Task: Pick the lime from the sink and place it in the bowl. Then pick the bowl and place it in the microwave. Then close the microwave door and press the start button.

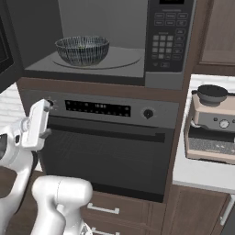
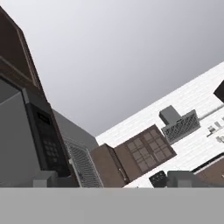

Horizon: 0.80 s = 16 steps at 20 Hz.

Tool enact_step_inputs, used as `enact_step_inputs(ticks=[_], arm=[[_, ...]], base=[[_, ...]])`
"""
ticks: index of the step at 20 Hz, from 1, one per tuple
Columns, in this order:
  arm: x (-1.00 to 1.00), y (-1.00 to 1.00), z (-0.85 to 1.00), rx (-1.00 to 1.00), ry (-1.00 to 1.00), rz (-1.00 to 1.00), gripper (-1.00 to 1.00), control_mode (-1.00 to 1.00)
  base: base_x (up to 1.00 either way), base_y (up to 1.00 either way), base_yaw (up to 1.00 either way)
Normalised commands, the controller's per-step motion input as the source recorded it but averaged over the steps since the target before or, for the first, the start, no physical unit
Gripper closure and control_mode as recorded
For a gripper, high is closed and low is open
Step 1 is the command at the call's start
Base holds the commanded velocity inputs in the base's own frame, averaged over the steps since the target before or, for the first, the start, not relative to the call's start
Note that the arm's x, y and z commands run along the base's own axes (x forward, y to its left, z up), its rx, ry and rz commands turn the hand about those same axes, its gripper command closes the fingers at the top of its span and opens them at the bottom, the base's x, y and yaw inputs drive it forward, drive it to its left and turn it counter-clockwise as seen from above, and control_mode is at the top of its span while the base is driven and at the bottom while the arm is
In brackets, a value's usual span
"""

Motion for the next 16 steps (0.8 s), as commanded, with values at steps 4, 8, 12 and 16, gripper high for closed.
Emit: enact_step_inputs(ticks=[4, 8, 12, 16], arm=[[-0.04, 0.66, -0.30, -0.08, 0.00, 0.00, -1.00, -1.00], [-0.20, 0.19, -0.26, -0.10, 0.00, 0.05, -1.00, -1.00], [-0.03, 0.44, -0.21, -0.04, 0.00, 0.01, -1.00, -1.00], [0.00, 0.60, -0.18, 0.00, 0.00, 0.00, -1.00, -1.00]], base=[[0.00, 0.00, 0.00], [0.00, 0.00, 0.00], [0.00, 0.00, 0.00], [0.00, 0.00, 0.00]])
